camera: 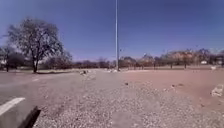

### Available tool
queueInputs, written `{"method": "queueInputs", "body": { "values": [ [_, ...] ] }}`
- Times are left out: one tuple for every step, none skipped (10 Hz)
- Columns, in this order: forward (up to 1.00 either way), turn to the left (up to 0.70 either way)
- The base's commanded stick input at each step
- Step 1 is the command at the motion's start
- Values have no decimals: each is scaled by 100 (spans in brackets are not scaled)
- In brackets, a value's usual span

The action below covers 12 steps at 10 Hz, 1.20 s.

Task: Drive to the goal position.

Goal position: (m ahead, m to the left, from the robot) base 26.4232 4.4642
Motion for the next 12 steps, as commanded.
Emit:
{"method": "queueInputs", "body": {
  "values": [
    [70, 0],
    [70, 0],
    [70, 0],
    [70, 0],
    [70, 0],
    [70, 0],
    [70, 0],
    [70, 0],
    [70, 0],
    [70, 0],
    [70, 0],
    [70, 0]
  ]
}}
